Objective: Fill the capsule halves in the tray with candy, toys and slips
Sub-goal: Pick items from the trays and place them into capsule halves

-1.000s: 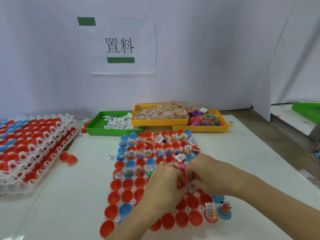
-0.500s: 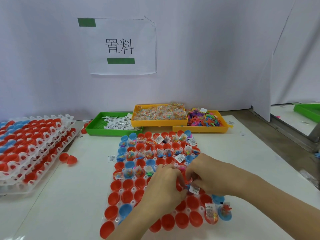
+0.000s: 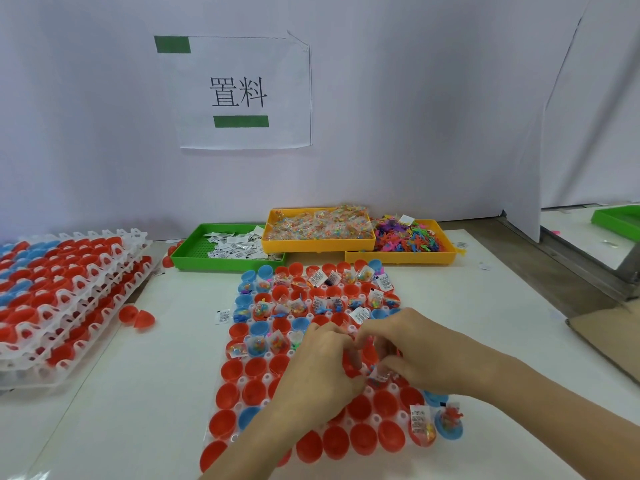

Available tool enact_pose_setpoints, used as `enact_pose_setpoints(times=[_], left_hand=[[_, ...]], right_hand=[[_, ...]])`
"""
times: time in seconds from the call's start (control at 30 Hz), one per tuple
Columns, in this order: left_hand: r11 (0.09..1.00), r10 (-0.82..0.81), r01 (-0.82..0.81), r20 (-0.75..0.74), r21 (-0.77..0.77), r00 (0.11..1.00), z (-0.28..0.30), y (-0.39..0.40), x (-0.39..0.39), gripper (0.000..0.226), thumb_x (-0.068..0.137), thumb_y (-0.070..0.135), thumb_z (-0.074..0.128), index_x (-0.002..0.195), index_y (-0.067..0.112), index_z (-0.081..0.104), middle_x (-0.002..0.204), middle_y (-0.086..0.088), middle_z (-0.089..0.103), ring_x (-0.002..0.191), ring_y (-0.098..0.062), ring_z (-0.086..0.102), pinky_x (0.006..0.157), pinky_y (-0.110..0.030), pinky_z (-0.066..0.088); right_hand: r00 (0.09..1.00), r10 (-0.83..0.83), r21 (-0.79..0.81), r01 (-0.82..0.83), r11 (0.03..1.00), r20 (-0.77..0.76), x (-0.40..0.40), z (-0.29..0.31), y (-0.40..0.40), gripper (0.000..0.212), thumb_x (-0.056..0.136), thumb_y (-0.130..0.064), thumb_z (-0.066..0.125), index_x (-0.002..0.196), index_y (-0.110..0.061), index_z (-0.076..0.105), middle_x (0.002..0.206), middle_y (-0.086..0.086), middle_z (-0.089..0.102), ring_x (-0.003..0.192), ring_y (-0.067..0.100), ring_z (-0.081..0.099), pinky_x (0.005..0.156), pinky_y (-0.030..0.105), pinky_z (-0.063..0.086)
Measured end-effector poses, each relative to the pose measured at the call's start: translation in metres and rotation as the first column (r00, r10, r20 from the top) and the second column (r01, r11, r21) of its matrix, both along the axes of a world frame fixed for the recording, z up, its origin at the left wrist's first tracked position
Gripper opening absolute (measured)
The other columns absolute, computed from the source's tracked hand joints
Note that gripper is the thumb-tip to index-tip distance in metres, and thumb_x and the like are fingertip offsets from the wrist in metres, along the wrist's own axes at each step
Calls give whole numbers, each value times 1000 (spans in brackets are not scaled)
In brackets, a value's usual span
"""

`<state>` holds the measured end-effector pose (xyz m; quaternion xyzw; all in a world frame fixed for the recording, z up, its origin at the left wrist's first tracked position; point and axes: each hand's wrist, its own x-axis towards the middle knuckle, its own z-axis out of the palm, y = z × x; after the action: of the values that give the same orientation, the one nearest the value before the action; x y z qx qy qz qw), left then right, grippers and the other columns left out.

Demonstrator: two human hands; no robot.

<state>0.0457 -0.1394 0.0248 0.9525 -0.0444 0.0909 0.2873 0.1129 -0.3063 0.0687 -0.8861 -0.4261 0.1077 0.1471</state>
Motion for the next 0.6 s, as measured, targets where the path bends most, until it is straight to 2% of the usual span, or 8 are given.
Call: enact_pose_setpoints(times=[0.07,0.27,0.33,0.43,0.5,0.6], left_hand=[[1000,17,-17,-14,6,1000,-1,1,1,13,74,34,76,81,29,66,103,18,50,100,-1,37,70,-9,31],[1000,23,-24,14,18,1000,-2,0,3,14,77,34,74,88,26,69,103,15,50,102,-4,38,71,-9,31],[1000,22,-23,17,17,1000,-2,0,3,15,77,34,73,88,26,69,104,14,50,102,-4,38,71,-8,32],[1000,24,-24,7,9,1000,-2,2,2,16,77,36,74,88,27,69,106,15,50,103,-4,37,73,-8,32],[999,34,-34,9,7,999,-1,4,1,17,78,39,75,88,28,69,106,17,50,104,-3,37,77,-11,33],[999,39,-39,19,-9,999,2,6,0,12,80,38,74,89,31,70,107,19,50,109,-4,38,95,-20,37]], right_hand=[[1000,-1,-1,1,1000,3,0,-4,1,35,93,-6,63,115,-33,56,79,-12,57,73,5,59,68,23,54],[998,-23,20,22,1000,54,2,-12,4,41,91,-6,66,115,-37,52,79,-11,54,72,7,57,63,22,50],[999,-13,31,12,999,48,2,-12,3,42,90,-11,69,115,-38,51,82,-16,53,75,5,57,66,24,52],[999,-18,63,15,998,41,5,-9,-1,43,86,-24,75,119,-42,53,84,-26,50,80,-6,55,69,18,49],[996,-57,107,50,993,62,10,-4,-4,31,90,-28,71,117,-37,60,84,-27,50,80,-7,54,72,19,48],[989,-106,69,100,993,100,19,2,-12,16,96,-22,61,107,-31,70,86,-27,48,84,-6,52,73,15,42]])
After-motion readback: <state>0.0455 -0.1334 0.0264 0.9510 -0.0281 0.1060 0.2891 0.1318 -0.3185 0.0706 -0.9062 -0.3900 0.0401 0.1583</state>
